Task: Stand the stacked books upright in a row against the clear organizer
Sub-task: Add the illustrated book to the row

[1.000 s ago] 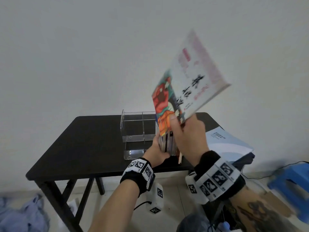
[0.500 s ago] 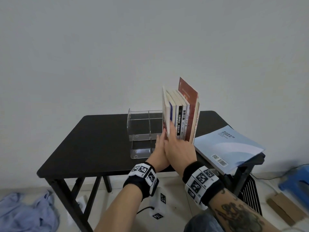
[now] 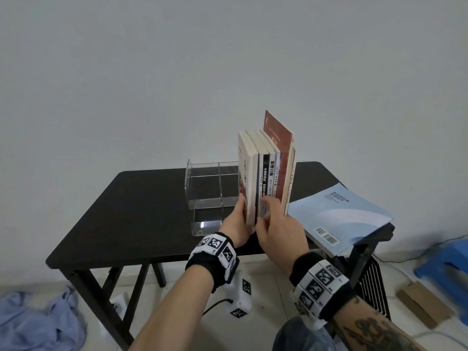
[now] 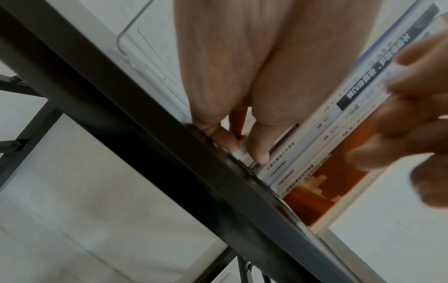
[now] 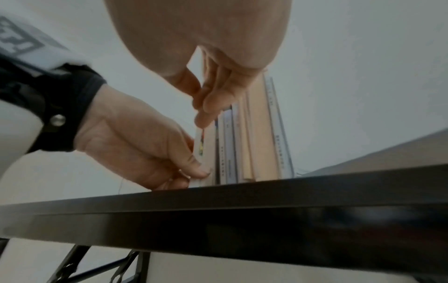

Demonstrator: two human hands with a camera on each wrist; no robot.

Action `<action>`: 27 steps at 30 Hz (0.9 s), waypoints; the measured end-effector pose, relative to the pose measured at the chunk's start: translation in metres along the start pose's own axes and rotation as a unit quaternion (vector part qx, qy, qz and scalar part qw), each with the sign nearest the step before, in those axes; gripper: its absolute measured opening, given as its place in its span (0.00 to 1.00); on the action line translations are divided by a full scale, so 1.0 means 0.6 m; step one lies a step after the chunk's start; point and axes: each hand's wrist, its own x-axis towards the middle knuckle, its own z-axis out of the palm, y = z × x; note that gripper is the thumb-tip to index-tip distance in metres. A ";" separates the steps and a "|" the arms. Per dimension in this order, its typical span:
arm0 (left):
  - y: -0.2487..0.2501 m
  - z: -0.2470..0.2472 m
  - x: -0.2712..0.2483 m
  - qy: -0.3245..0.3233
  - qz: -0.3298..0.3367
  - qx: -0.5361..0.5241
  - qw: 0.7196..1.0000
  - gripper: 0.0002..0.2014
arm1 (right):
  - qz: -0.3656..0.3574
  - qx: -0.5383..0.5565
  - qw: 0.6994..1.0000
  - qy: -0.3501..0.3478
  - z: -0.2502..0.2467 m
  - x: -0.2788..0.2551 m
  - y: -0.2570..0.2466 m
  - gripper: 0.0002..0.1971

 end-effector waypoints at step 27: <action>0.007 -0.002 -0.006 0.009 -0.002 0.092 0.996 0.43 | 0.493 0.003 0.870 -0.025 -0.112 -0.001 0.277 0.53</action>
